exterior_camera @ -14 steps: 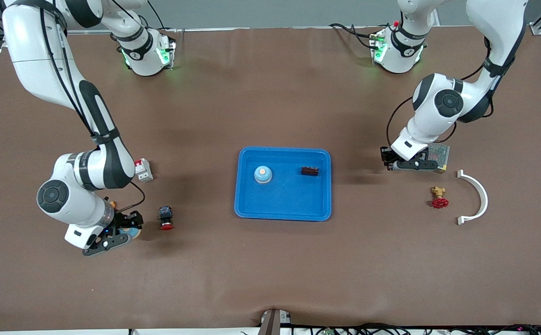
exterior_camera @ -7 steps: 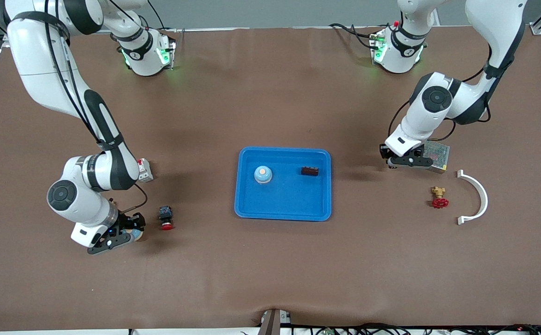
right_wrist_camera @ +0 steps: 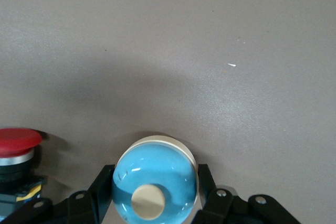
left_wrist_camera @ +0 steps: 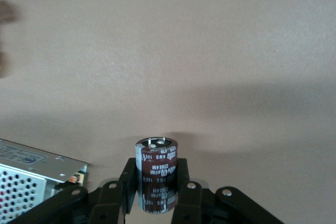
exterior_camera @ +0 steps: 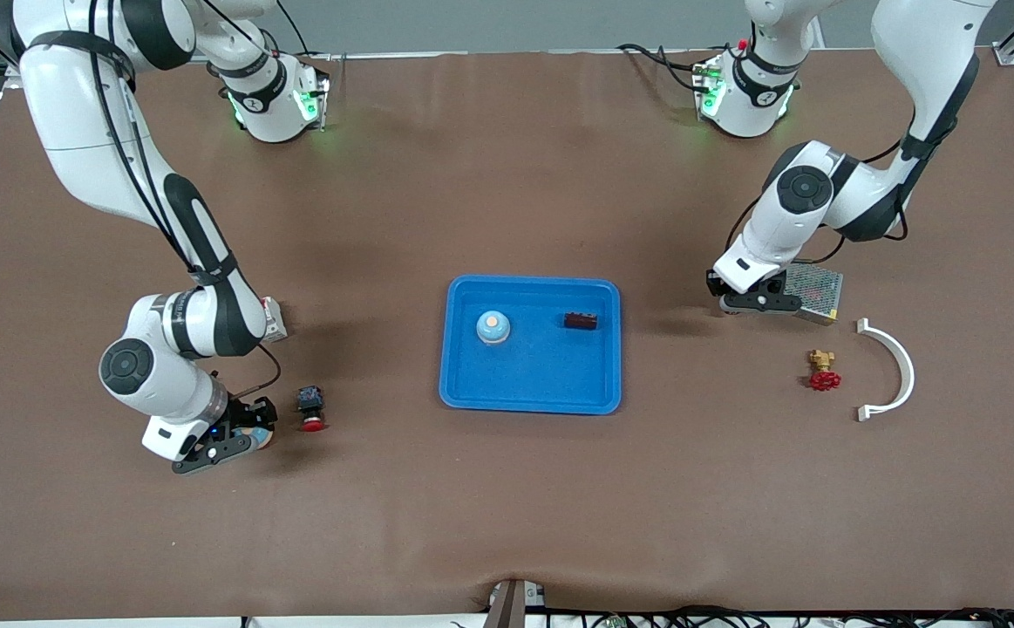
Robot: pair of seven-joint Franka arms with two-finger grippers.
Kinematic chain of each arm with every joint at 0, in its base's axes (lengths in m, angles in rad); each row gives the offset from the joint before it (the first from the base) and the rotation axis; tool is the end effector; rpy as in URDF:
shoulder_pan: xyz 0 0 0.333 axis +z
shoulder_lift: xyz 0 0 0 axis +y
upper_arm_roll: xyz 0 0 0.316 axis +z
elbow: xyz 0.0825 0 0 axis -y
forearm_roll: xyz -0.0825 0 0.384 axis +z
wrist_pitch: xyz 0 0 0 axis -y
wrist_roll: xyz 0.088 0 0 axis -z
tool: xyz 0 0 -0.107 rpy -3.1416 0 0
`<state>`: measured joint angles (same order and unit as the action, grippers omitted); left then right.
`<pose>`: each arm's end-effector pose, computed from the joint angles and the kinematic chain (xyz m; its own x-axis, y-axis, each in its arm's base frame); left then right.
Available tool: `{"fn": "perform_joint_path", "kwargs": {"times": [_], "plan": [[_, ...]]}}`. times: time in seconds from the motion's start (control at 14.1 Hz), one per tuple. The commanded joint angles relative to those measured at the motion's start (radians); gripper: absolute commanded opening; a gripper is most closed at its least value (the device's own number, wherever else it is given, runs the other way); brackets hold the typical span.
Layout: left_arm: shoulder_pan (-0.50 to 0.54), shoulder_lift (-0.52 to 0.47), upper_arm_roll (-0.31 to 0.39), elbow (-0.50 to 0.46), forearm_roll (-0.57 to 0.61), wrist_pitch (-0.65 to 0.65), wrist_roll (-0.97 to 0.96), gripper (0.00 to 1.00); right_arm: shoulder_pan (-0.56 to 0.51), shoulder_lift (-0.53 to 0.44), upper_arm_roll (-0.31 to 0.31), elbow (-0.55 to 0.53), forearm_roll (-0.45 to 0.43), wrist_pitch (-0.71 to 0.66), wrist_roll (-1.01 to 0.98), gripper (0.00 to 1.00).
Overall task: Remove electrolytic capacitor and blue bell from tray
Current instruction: 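Set the capacitor beside the power supply while the right gripper sets bell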
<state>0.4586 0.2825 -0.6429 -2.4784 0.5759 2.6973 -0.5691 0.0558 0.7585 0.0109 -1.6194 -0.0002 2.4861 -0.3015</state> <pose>0.4575 -0.1172 0.2035 0.9916 -0.1165 0.0569 -0.1128 -0.9914 -0.0658 0.7000 0.0457 0.1885 0.9285 0.3562 0.1053 0.3556 -0.9343 0.0251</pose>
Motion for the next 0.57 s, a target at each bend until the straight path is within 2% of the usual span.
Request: {"fn": "perform_joint_path", "kwargs": {"times": [0.0,0.43,0.5], "plan": [[0.015,0.032,-0.003,0.013,0.042,0.012,-0.021,0.0,-0.024,-0.004,0.014,-0.016,0.012,0.02,-0.028,0.53],[0.015,0.043,-0.001,0.015,0.051,0.012,-0.021,0.0,-0.022,0.002,0.014,-0.014,0.012,0.03,-0.027,0.56],[0.015,0.043,-0.001,0.016,0.055,0.012,-0.021,0.0,-0.024,0.005,0.014,-0.013,0.014,0.03,-0.027,0.63]]}}
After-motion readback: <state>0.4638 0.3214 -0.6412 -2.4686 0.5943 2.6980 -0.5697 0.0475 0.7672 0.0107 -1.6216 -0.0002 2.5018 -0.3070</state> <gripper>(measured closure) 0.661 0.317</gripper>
